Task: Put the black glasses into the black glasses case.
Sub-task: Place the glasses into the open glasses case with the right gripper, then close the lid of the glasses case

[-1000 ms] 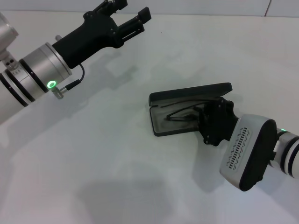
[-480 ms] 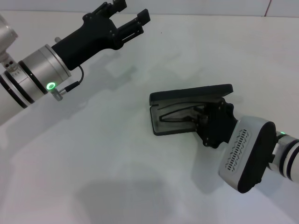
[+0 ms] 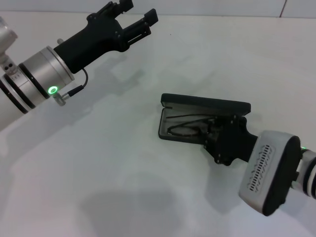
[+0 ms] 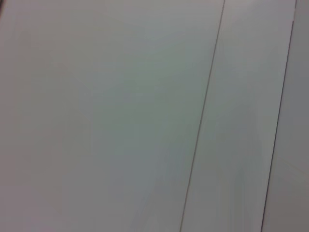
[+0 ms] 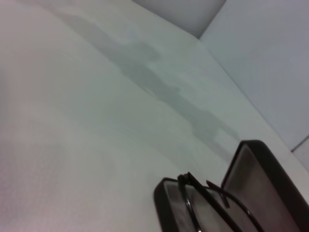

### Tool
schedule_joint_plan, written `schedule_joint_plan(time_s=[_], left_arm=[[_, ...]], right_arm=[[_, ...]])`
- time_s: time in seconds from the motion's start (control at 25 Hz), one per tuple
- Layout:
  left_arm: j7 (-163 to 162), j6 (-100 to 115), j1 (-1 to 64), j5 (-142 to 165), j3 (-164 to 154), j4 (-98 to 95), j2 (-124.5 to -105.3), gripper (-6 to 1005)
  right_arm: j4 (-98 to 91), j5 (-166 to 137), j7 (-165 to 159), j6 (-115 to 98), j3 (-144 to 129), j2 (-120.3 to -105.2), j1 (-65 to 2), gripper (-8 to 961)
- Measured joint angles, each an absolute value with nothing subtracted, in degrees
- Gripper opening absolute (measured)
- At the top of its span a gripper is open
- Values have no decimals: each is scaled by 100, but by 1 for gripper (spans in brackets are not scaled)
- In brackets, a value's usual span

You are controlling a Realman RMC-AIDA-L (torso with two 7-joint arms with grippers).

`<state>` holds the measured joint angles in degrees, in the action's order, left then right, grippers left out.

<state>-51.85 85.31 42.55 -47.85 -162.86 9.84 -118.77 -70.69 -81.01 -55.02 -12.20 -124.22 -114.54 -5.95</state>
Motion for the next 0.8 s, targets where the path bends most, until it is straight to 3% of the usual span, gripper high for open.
schedule_joint_plan(time_s=[0.2,0.8], left_arm=[[-5187,8553,4272,-4743,-16286,984,-11874,830],[-5195,8570,4298,-4764,-16286,984,-11874,830]], right_arm=[[-7246,-8093,-5502,-1911,-12168,-11362,-438,340],[-7244,-8131,-5508,-3647,-11104,-11357,-257,394]])
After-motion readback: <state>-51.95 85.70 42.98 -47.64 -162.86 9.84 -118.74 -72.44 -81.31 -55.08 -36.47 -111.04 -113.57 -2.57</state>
